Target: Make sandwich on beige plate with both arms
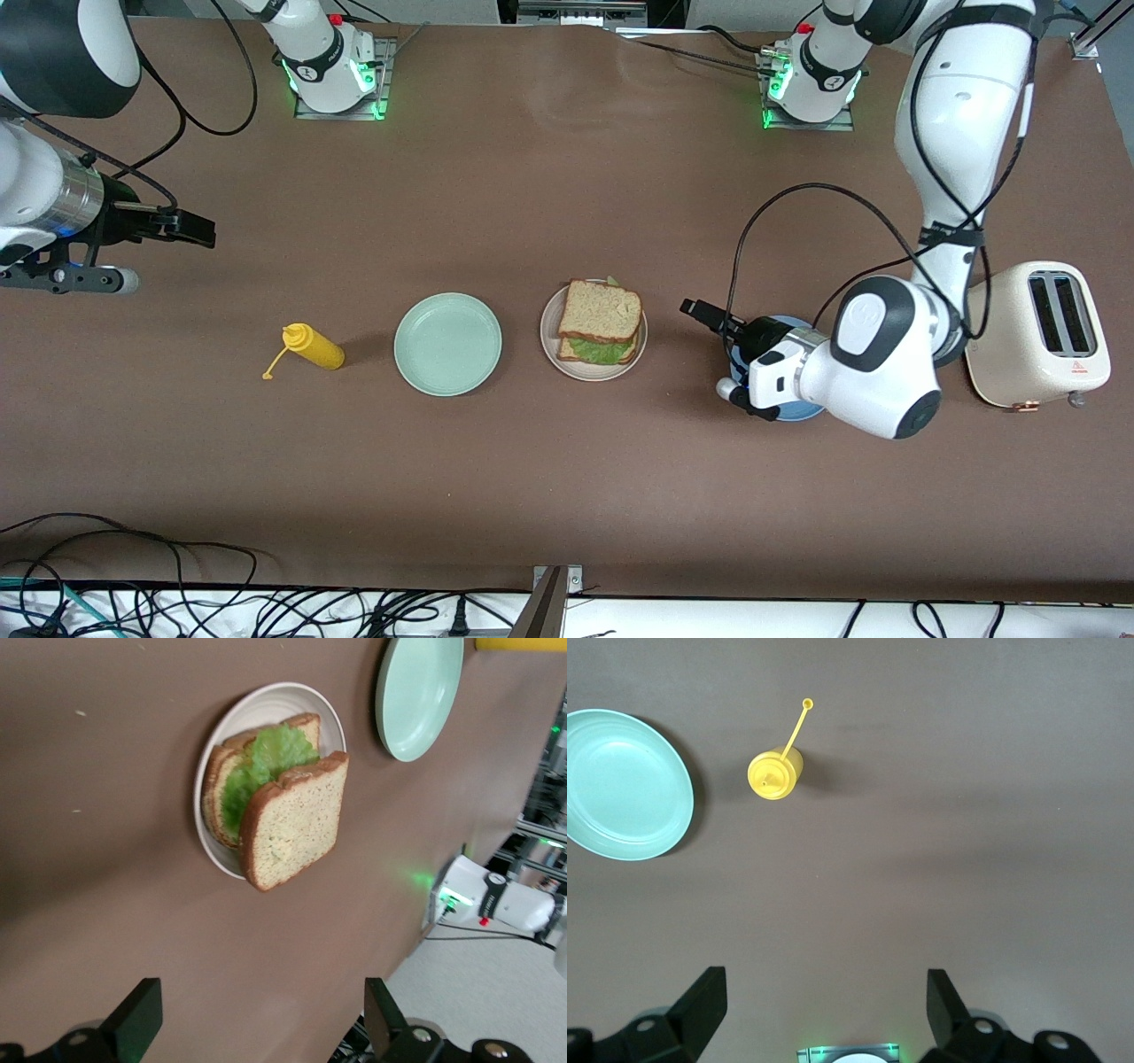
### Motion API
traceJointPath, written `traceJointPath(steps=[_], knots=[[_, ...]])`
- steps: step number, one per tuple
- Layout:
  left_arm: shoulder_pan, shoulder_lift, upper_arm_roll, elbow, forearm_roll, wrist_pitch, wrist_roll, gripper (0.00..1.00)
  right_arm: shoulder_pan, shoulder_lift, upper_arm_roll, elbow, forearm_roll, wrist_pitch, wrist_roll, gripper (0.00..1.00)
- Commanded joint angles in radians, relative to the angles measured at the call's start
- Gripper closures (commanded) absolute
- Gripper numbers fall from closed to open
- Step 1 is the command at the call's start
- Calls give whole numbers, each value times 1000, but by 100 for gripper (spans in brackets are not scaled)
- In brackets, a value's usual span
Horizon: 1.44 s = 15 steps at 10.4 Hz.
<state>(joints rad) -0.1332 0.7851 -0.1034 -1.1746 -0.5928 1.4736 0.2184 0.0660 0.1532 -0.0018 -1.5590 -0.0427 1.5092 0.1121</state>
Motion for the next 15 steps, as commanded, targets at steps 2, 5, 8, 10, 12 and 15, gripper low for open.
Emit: traceJointPath(steps=[2, 5, 8, 10, 12, 15], knots=[[-6, -159, 8, -20, 230, -10, -69, 0, 0, 5, 8, 46, 0, -10, 9, 0], [-22, -295, 7, -40, 453, -38, -143, 0, -3, -7, 6, 68, 7, 14, -5, 0], [-20, -502, 34, -168, 551, -24, -154, 0, -2, -21, 10, 68, 23, 31, -63, 0], [-12, -637, 59, -302, 615, 47, -154, 0, -3, -20, 8, 68, 38, 51, -139, 0], [41, -757, 59, -434, 614, 129, -155, 0, 0, -20, 11, 68, 37, 48, -129, 0], [102, -830, 27, -499, 611, 123, -218, 0, 2, -20, 11, 68, 35, 42, -131, 0]])
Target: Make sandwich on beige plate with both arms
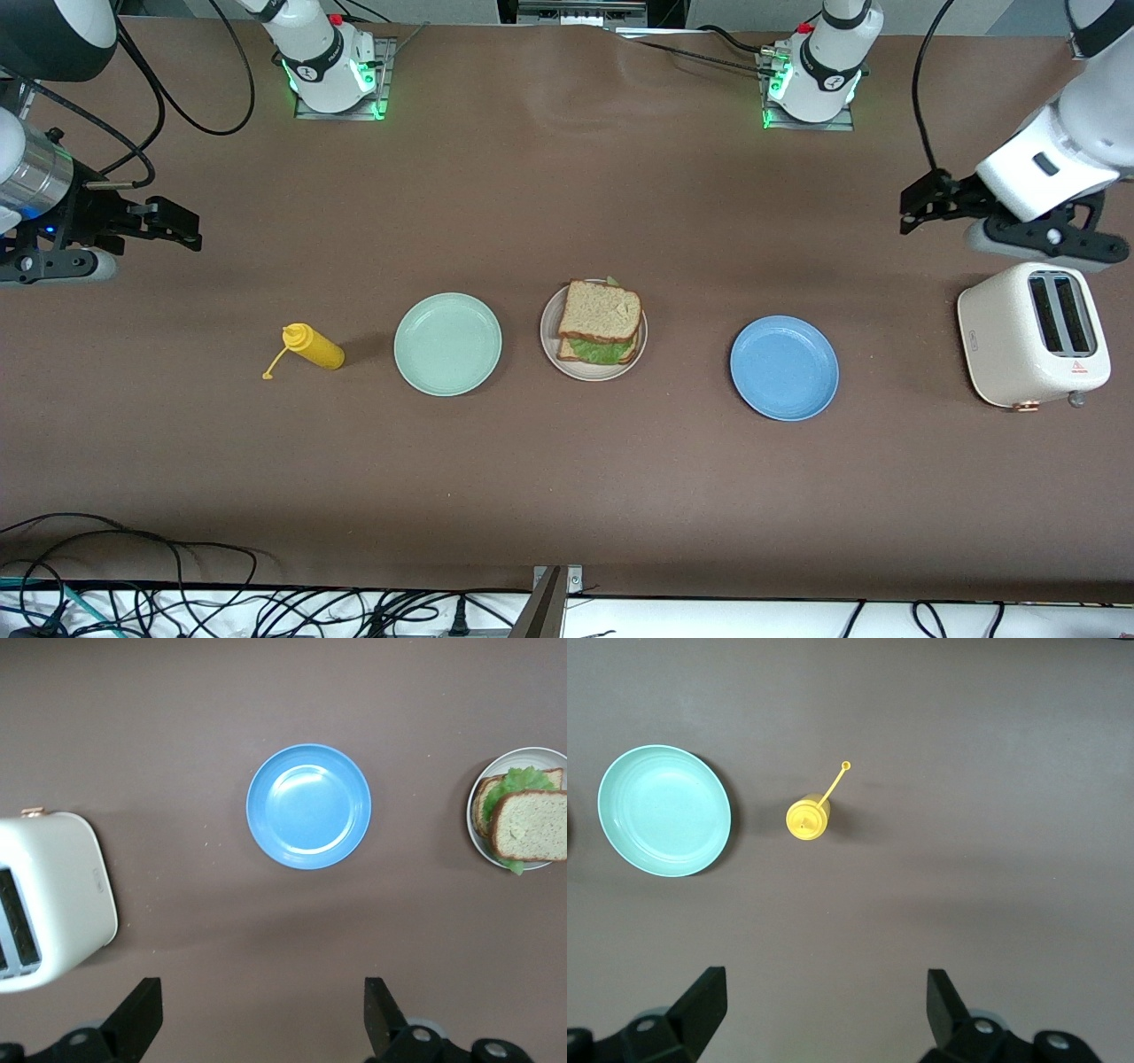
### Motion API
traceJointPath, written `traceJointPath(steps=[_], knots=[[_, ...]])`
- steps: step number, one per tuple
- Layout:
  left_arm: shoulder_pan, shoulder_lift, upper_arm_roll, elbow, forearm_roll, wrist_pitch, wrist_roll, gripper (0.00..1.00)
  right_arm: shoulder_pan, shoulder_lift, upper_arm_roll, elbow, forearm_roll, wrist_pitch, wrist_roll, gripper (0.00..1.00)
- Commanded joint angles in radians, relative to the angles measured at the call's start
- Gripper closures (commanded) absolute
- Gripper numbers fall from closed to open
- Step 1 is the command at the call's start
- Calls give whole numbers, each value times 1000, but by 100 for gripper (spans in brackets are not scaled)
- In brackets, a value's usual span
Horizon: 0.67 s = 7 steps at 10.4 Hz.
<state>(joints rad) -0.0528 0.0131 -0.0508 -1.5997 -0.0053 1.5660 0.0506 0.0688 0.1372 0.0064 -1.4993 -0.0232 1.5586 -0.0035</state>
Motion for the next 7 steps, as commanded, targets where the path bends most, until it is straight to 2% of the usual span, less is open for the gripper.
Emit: traceJointPath(steps=[1, 4, 7], knots=[[28, -56, -30, -72, 24, 26, -61, 0, -1, -4, 3, 8, 17, -6, -13, 0], [51, -35, -35, -51, 27, -46, -61, 0, 0, -4, 3, 10, 17, -5, -13, 0], [41, -16, -37, -16, 28, -50, -58, 0, 0, -4, 1, 10, 17, -2, -13, 0]])
